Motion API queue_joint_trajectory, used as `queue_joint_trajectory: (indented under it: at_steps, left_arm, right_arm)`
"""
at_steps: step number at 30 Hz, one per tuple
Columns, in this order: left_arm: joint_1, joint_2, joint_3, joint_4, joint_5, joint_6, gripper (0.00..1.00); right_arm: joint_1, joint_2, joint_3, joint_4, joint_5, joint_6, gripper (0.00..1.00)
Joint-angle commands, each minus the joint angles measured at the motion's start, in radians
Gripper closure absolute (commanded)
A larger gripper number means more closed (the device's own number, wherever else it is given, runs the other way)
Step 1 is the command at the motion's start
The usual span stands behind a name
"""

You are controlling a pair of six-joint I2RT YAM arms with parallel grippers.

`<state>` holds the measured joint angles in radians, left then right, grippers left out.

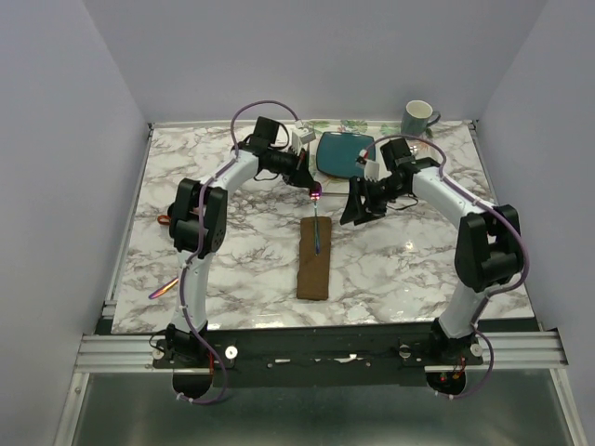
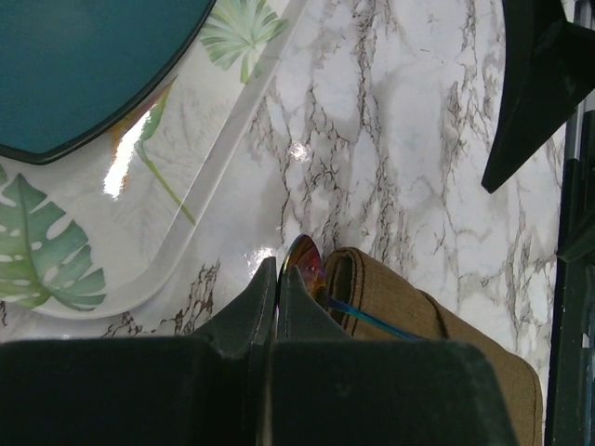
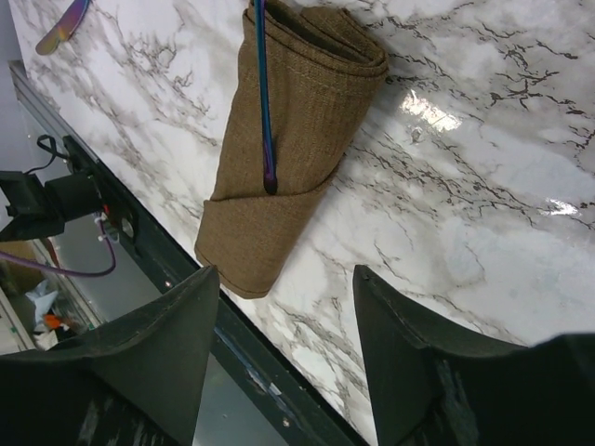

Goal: Fold the napkin into a case and place the utensils inside
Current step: Insert the spoon into the folded napkin.

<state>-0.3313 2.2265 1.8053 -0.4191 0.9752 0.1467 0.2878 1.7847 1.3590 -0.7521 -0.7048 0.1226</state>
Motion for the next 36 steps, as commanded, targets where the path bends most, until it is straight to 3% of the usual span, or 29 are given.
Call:
queue_joint_trajectory:
  at_steps: [1, 8, 21, 32, 36]
  left_arm:
    - [-0.026, -0.007, -0.015, -0.004, 0.025, -0.006, 1.0]
    - [-0.031, -0.041, -0.083, -0.006, 0.04, -0.007, 1.0]
    - [-0.063, -0.1, -0.184, -0.02, 0.04, 0.002, 1.0]
    - [-0.1, -0.123, -0.242, -0.007, 0.042, -0.006, 1.0]
    - [-0.107, -0.133, -0.267, 0.011, 0.036, -0.018, 1.0]
  right_arm:
    - [-0.004, 0.051, 0.019, -0.007, -0.016, 0.006, 0.34]
    - [-0.004, 0.136, 0.009, 0.054, -0.028, 0.071, 0.42]
    - [-0.003, 0.271, 0.022, 0.197, -0.102, 0.193, 0.44]
    - [0.004, 0.309, 0.005, 0.272, -0.114, 0.247, 0.49]
    - [0.005, 0.305, -0.004, 0.278, -0.104, 0.255, 0.56]
